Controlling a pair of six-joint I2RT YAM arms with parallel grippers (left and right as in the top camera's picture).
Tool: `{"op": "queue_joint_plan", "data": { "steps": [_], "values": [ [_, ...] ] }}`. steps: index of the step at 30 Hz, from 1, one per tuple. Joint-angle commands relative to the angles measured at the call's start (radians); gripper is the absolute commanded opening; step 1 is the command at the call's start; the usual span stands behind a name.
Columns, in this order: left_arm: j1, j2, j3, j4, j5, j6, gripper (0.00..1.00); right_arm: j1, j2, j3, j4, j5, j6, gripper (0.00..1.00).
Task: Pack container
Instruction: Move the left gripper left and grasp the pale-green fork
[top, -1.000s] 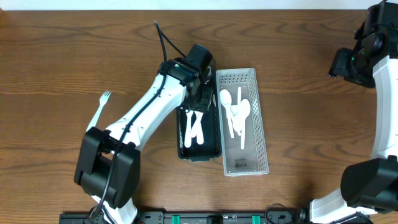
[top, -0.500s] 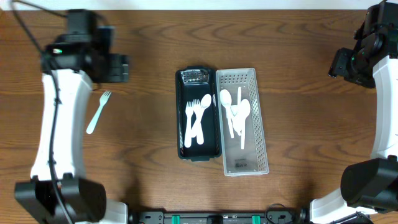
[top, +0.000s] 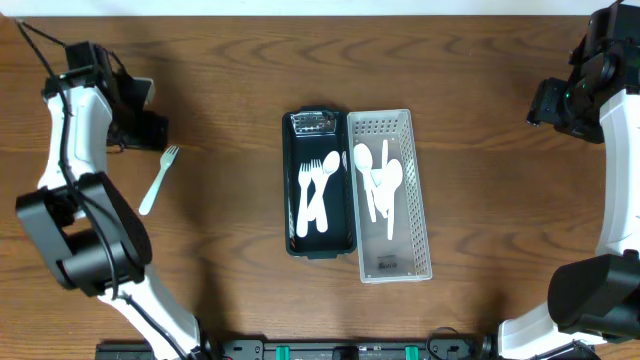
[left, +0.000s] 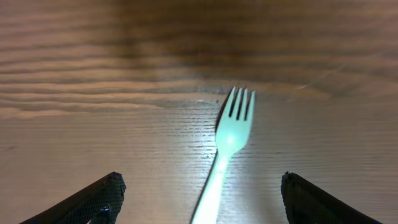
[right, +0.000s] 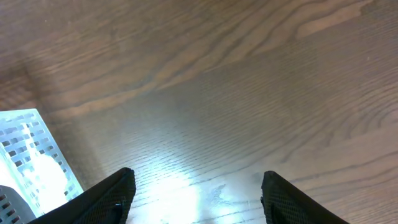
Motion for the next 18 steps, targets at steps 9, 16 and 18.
{"op": "queue_joint_plan", "data": {
  "steps": [9,16,18],
  "values": [
    [0.005,0.133,-0.006,0.002,0.014,0.129,0.82,-0.002,0.000,-0.002,-0.001,-0.004,-0.013,0.70],
    [0.004,0.163,-0.006,0.018,0.014,0.128,0.82,-0.002,0.000,-0.002,0.008,-0.004,-0.013,0.70],
    [0.003,0.174,-0.006,0.018,0.014,0.128,0.81,-0.002,0.000,-0.002,0.011,-0.004,-0.013,0.71]
  ]
}}
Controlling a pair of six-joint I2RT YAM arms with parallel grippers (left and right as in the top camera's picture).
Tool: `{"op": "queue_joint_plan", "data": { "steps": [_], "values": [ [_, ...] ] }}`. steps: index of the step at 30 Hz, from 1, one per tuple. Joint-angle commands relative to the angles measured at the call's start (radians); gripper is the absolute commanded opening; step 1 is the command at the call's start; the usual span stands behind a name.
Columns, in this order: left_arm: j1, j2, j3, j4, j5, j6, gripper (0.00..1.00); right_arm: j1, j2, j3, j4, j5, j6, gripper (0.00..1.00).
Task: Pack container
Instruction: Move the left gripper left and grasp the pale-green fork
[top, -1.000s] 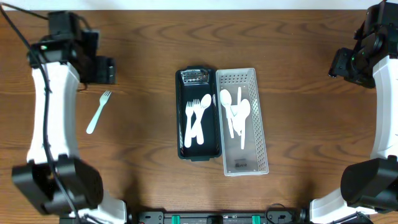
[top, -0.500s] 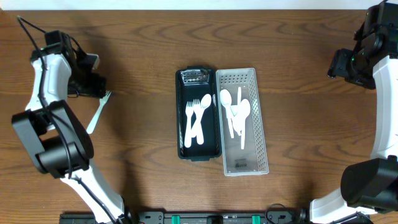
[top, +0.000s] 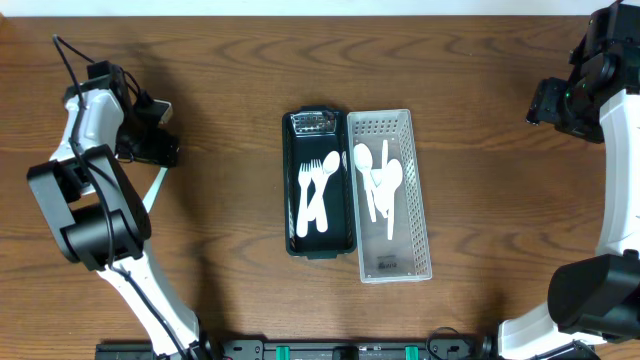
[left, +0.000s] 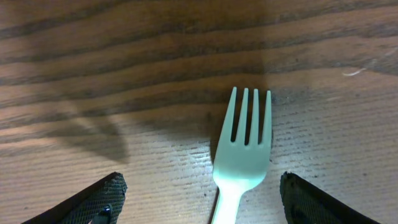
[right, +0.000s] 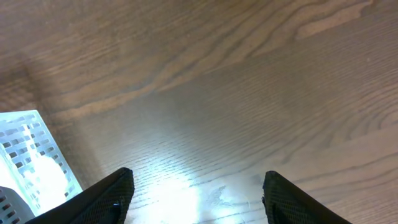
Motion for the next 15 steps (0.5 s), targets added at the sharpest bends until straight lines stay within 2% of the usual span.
{"op": "queue_joint_plan", "data": {
  "steps": [1,12,15],
  "values": [
    [0.000,0.034,-0.006,-0.002,0.013,0.018,0.81,-0.002,0.000,-0.002,0.006,-0.004,-0.013,0.71],
    [-0.003,0.057,-0.006,0.006,0.013,0.017,0.81,-0.002,0.000,-0.002,0.007,-0.004,-0.013,0.71],
    [-0.005,0.057,-0.006,0.005,0.014,0.006,0.75,-0.002,0.000,-0.002,0.007,-0.004,-0.013,0.71]
  ]
}}
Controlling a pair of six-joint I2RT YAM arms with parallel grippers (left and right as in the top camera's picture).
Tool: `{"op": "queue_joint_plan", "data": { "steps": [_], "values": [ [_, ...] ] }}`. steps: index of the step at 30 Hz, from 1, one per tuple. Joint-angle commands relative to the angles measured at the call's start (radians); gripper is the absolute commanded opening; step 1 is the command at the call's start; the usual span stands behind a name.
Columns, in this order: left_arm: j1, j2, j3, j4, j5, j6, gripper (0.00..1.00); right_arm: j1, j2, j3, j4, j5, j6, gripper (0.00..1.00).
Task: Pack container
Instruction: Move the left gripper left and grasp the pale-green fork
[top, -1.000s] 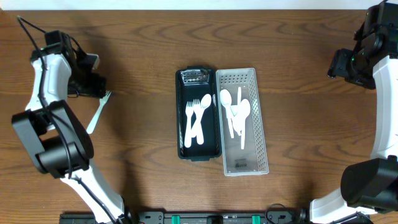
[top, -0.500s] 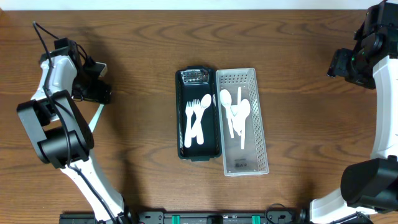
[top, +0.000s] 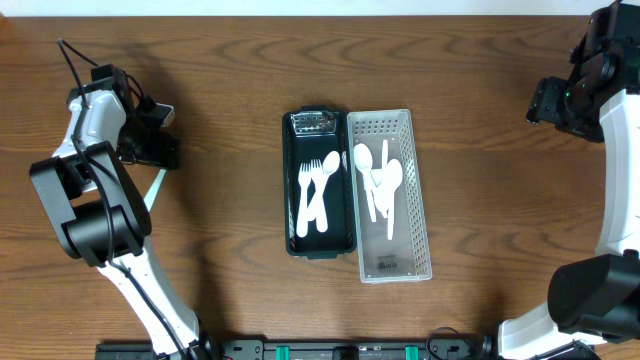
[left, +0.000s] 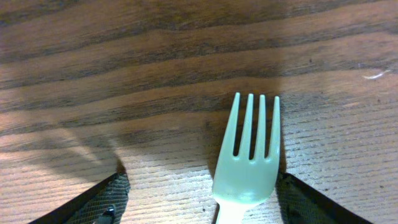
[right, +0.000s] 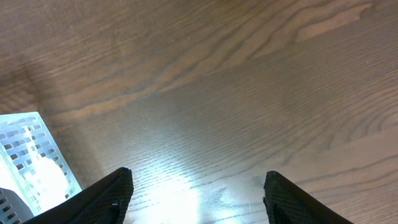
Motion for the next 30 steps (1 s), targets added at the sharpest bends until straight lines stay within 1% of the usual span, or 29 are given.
{"op": "queue_joint_plan", "data": {
  "steps": [1,4,9,12,18,19,30],
  "values": [
    [-0.005,0.031,-0.006,-0.002,0.016,0.006,0.71,-0.002,0.000,-0.002,0.003,-0.004,-0.013,0.71],
    [-0.012,0.031,-0.006,-0.002,0.016,0.006,0.64,-0.002,0.000,-0.002,0.003,-0.004,-0.013,0.71],
    [-0.029,0.031,-0.006,0.000,0.016,0.006,0.47,-0.002,0.000,-0.002,0.003,-0.005,-0.013,0.71],
    [-0.041,0.031,-0.006,0.004,0.016,0.006,0.39,-0.002,0.000,-0.002,0.003,-0.004,-0.013,0.72],
    [-0.064,0.031,-0.006,0.009,0.016,0.006,0.33,-0.002,0.000,-0.002,0.003,-0.004,-0.013,0.72],
    [-0.066,0.031,-0.006,0.009,0.015,0.006,0.31,-0.002,0.000,-0.002,0.003,-0.004,-0.013,0.72],
    [-0.066,0.031,-0.006,0.001,0.015,0.006,0.26,-0.002,0.000,-0.002,0.003,-0.004,-0.014,0.72]
  ]
}}
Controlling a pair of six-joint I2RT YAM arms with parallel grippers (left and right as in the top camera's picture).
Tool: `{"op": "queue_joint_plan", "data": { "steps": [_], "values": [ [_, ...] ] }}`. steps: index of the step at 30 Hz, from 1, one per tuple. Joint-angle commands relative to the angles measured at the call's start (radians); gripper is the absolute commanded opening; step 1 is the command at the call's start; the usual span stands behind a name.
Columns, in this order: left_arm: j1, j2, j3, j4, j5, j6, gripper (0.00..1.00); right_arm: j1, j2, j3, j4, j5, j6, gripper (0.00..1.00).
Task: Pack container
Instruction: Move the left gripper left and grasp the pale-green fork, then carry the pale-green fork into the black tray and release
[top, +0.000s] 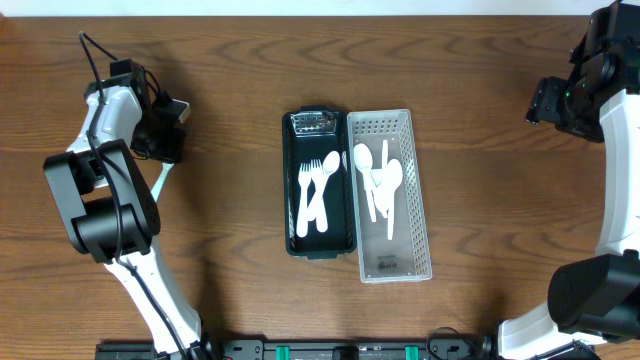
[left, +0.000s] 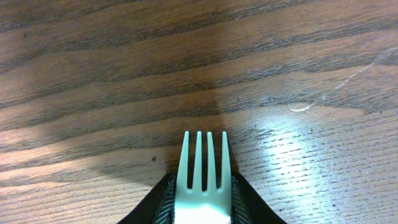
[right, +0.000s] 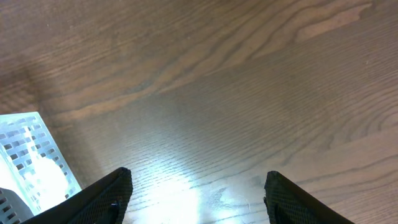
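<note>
My left gripper (left: 200, 202) is shut on a white plastic fork (left: 202, 171), its tines pointing away over the wood; in the overhead view that gripper (top: 165, 145) is at the table's left with the fork's handle (top: 157, 182) trailing below it. A dark green tray (top: 320, 185) at the centre holds two forks and a spoon. Beside it a white perforated bin (top: 392, 195) holds white spoons. My right gripper (right: 196, 199) hangs open over bare wood at the far right (top: 550, 105), with the bin's corner (right: 31, 155) at its left.
The wooden table (top: 240, 60) runs to a pale back edge along the top. My left arm's white links (top: 95, 190) stand along the left side and the right arm's (top: 615, 180) along the right edge. A small silver packet (top: 314, 122) lies at the green tray's far end.
My left gripper has shut on the fork's head, where before its fingers stood wide apart either side of it. It sits slightly further right and up. The right arm is unchanged.
The fork lay on the wood at the left with my left gripper open behind it. The gripper then stood closer over the fork's tines, fingers still apart, at two moments. Now it is shut on the fork. My right gripper stayed open at the far right throughout.
</note>
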Motion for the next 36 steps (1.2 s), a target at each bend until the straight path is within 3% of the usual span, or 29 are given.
{"op": "queue_joint_plan", "data": {
  "steps": [1,10,15,19,26,36],
  "values": [
    [0.000,0.030,-0.006,-0.009,0.014,0.009,0.25,-0.002,0.000,-0.002,0.002,-0.004,-0.014,0.72],
    [-0.001,0.023,-0.006,-0.021,0.014,-0.006,0.15,-0.002,0.000,-0.002,-0.008,-0.004,-0.014,0.72],
    [-0.002,-0.021,-0.006,-0.031,0.013,-0.088,0.06,-0.002,0.000,-0.002,-0.006,-0.004,-0.014,0.72],
    [-0.013,-0.101,-0.005,-0.047,0.013,-0.164,0.06,-0.002,0.000,-0.002,0.000,-0.004,-0.014,0.72],
    [-0.116,-0.320,-0.005,-0.106,0.014,-0.425,0.06,-0.002,0.000,-0.002,0.015,-0.005,-0.014,0.72],
    [-0.536,-0.557,-0.005,-0.145,0.014,-0.933,0.06,-0.002,0.000,-0.002,0.016,-0.005,-0.014,0.72]
  ]
}}
